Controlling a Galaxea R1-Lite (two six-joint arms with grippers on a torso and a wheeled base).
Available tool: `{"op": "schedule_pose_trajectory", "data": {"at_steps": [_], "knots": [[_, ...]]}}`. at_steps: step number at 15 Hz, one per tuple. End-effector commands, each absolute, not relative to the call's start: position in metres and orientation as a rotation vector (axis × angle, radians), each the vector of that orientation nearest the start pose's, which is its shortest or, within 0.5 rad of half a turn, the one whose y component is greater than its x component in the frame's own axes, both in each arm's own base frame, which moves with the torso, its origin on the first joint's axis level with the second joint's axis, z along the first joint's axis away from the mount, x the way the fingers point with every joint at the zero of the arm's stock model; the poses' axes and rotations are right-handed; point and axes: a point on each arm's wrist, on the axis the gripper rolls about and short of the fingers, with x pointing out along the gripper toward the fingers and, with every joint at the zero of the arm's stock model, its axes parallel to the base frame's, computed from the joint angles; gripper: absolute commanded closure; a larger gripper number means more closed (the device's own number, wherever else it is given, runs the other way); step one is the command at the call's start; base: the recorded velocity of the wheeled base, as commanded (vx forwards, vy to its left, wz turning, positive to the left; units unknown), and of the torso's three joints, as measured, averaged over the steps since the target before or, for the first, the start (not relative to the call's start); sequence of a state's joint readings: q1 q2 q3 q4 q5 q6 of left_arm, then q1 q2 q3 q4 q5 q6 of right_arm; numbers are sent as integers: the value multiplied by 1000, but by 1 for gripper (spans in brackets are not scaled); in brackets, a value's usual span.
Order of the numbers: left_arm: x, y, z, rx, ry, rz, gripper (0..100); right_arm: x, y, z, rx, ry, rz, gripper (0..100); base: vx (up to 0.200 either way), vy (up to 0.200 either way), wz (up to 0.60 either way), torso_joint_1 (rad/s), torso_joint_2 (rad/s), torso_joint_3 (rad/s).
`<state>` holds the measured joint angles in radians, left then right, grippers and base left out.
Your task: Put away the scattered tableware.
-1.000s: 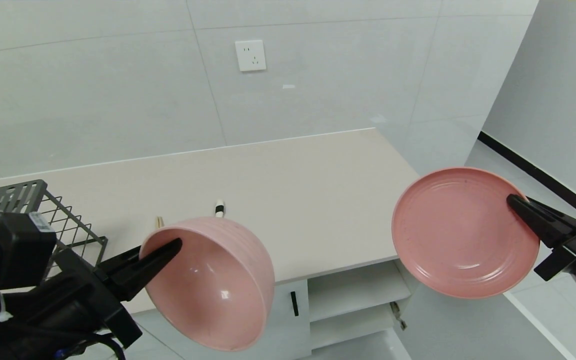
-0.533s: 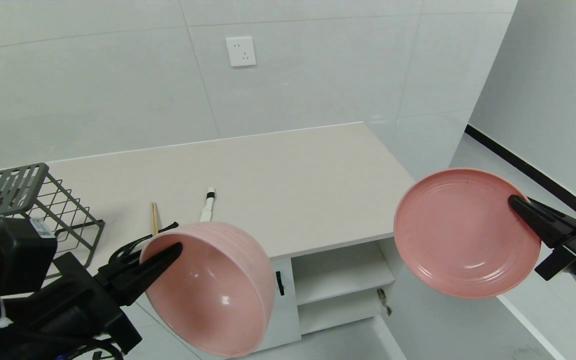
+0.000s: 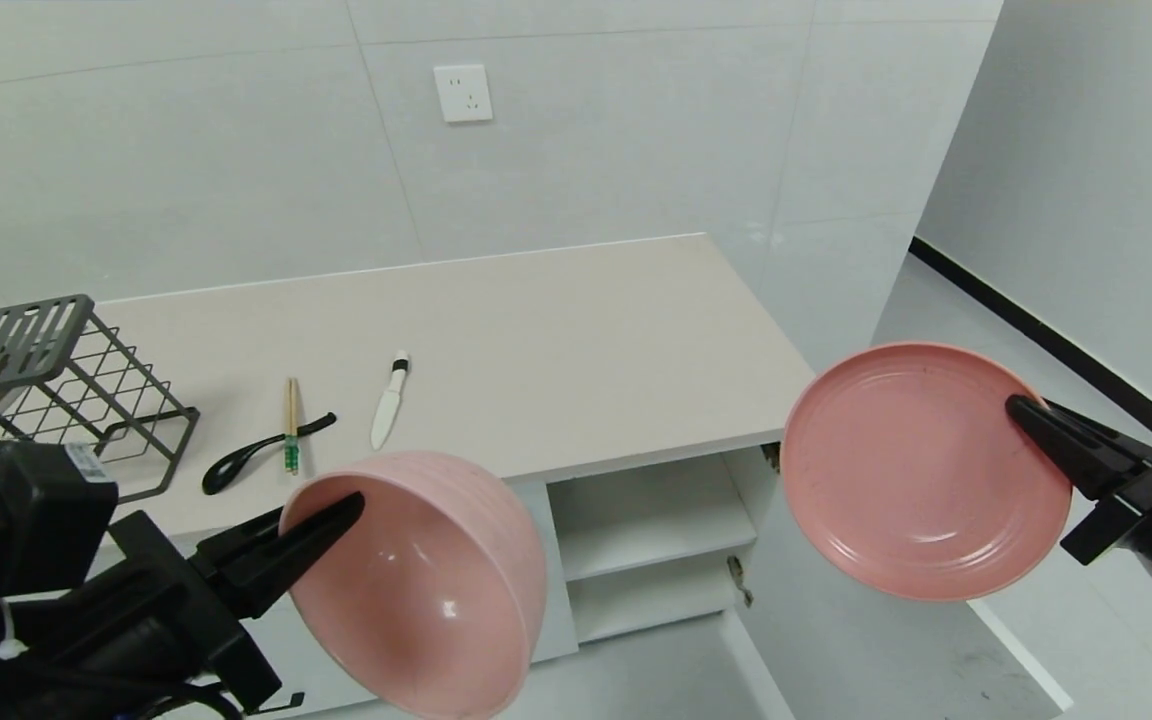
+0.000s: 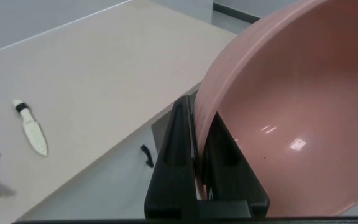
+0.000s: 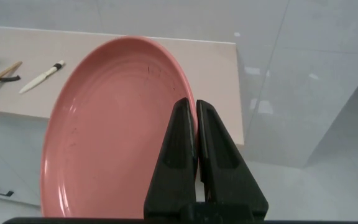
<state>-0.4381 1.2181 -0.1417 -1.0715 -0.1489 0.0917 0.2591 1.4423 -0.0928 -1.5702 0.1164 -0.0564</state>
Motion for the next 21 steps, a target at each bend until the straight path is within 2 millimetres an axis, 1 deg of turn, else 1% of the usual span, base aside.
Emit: {"op": "schedule_pose_trajectory", "data": {"at_steps": [1, 3, 4, 12, 16, 21], "knots": [[133, -66, 163, 86, -20, -589, 100, 168, 47, 165, -40, -228, 368, 100, -200, 200, 0, 12, 7, 7], [133, -66, 164, 84, -22, -589, 100, 167, 47, 165, -40, -229, 368, 100, -200, 200, 0, -7, -2, 2], [133, -66, 163, 86, -21, -589, 100, 167, 47, 165, -40, -229, 368, 100, 0, 200, 0, -7, 2, 7], [133, -66, 159, 105, -4, -587, 100, 167, 47, 166, -40, -231, 366, 100, 0, 0, 0, 0, 0, 0], [137, -67, 155, 84, 31, -583, 100, 167, 47, 166, -40, -234, 366, 100, 200, 0, 0, 1, 1, 4], [137, -67, 155, 84, 31, -582, 100, 167, 47, 166, -40, -232, 366, 100, 0, 0, 0, 0, 0, 0]]}}
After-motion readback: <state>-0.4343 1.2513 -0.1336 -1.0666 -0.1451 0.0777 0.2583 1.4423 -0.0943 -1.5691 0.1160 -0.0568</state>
